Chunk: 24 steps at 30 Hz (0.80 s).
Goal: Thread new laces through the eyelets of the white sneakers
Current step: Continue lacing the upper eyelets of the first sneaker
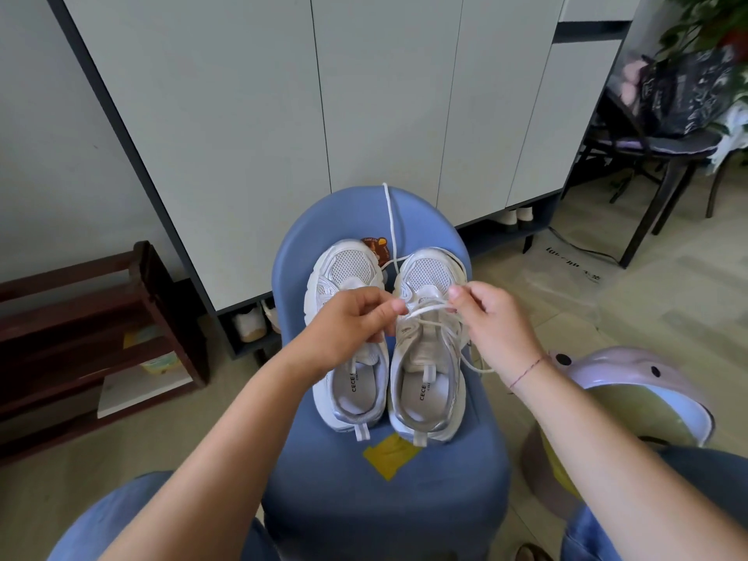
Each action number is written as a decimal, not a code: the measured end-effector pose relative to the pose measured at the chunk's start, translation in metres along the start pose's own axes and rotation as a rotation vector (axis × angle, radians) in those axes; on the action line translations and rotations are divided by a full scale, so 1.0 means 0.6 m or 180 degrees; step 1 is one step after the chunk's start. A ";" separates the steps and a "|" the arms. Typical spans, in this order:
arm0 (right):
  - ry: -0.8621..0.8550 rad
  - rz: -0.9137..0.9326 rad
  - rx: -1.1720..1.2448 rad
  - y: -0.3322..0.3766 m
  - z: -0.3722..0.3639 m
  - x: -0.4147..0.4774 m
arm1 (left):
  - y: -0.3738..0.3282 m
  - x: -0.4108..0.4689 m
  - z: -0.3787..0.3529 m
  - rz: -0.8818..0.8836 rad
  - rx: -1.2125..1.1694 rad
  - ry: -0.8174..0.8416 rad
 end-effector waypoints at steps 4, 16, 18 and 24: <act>-0.0199 -0.0146 0.0130 -0.008 0.002 -0.002 | -0.008 0.006 -0.030 -0.0133 -0.0171 0.0019; 0.0611 -0.0698 0.0385 -0.018 -0.034 -0.002 | -0.020 0.019 -0.040 -0.0382 0.0277 -0.0216; 0.0665 -0.0683 0.0371 -0.025 -0.036 -0.002 | -0.014 0.023 -0.032 -0.0382 0.0338 -0.0315; 0.0478 -0.0879 0.0418 -0.051 0.007 0.015 | -0.002 0.026 -0.007 -0.0589 0.1779 -0.0676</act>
Point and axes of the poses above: each hand's wrist, its own x-axis towards the middle knuckle, its own z-axis out of the back of the hand, y = z × x, the point moved 9 cm from there along x, towards the middle knuckle, and after that the axes turned 8 degrees about -z, right-handed, at the moved point
